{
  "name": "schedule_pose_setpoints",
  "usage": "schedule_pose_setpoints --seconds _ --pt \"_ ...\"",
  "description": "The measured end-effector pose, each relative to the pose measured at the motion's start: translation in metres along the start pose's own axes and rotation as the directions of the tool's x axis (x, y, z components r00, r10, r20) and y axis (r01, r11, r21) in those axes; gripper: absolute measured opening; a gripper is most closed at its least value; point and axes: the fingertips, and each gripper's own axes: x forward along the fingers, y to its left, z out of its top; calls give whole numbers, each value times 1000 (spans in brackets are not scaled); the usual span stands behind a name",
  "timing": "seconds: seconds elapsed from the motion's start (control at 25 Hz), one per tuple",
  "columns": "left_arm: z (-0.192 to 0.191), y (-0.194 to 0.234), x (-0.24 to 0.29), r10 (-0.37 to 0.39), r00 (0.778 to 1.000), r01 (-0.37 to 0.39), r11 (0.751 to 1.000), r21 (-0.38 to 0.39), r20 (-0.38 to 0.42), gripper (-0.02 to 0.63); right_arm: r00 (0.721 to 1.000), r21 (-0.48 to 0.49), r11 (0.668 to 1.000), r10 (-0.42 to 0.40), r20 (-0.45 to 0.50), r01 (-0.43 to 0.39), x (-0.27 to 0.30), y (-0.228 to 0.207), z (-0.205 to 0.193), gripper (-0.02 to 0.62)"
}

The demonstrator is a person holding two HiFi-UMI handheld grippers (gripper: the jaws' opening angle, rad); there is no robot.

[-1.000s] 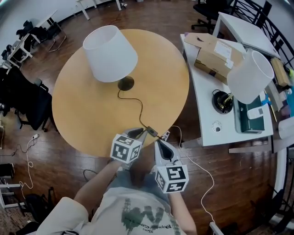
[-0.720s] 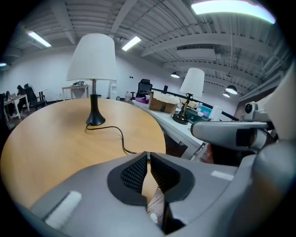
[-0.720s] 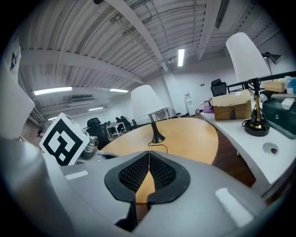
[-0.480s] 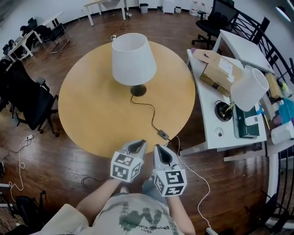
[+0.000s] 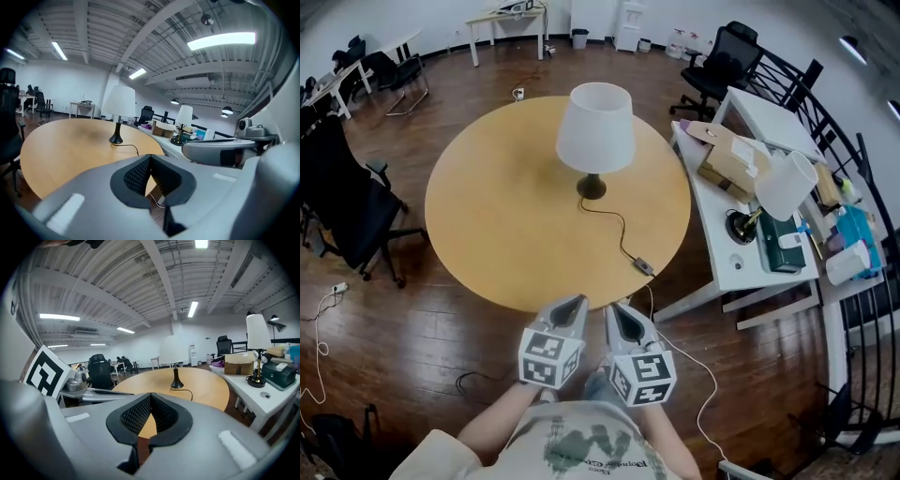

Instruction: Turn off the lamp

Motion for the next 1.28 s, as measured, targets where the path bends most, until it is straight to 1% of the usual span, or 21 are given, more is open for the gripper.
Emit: schedule_pose_setpoints --seconds 0.12,0.24,0.52,0.64,0.84,0.96,1.28 --pt "1 -1 -31 -17 999 18 1000 -8 36 0 1000 -20 1000 -4 10 4 -12 30 -4 0" --pt "0 -2 -56 -28 998 28 1000 10 61 0 1000 -37 999 -9 30 10 -22 55 -6 0" --pt "-11 9 -104 -31 996 30 1000 9 87 0 998 -46 999 -15 58 17 -36 101 -19 -1" --pt "-9 11 -120 -36 995 35 999 10 98 0 995 -43 998 -39 87 42 -41 111 -17 -1" --pt "4 17 -139 -57 989 59 998 -11 137 0 988 -72 994 -72 138 83 -47 127 -5 0" --pt "8 17 -143 -65 987 68 998 -16 150 0 987 -78 993 -76 139 88 -50 131 -4 0" --pt "2 16 -155 -72 986 75 997 -15 148 0 987 -95 992 -64 150 79 -53 145 -2 0"
